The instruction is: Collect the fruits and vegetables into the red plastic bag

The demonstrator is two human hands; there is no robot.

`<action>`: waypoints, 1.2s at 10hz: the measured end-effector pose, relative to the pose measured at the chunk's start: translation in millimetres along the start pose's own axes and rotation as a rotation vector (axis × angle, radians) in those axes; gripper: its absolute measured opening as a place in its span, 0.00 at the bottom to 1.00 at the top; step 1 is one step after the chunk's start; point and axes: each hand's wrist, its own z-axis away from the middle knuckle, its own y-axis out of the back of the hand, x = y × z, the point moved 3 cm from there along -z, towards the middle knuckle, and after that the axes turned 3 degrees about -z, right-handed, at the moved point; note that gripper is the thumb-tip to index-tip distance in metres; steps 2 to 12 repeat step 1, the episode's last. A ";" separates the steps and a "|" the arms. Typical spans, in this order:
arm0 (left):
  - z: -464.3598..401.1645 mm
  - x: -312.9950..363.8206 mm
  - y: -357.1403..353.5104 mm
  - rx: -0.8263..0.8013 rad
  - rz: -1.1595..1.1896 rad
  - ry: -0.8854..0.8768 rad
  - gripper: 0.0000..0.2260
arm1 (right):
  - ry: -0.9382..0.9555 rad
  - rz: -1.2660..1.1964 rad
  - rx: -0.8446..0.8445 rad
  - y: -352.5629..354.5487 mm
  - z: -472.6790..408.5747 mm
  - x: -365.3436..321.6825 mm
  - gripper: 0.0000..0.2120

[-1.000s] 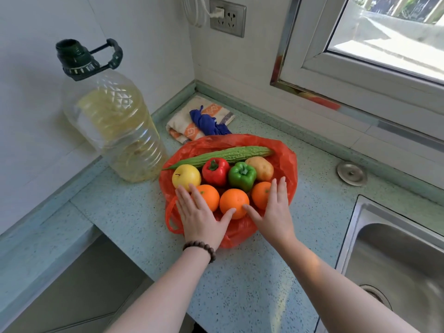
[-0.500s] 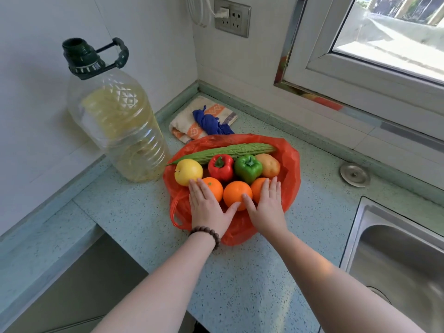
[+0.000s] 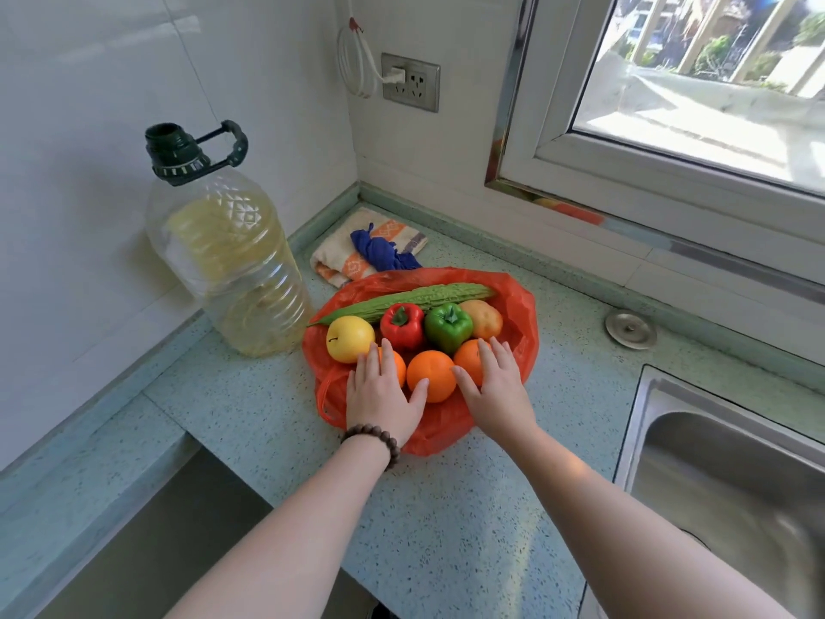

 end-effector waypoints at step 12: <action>5.2 4.4 3.3 0.001 -0.023 -0.032 0.37 | -0.005 0.002 0.009 10.7 4.2 -0.3 0.32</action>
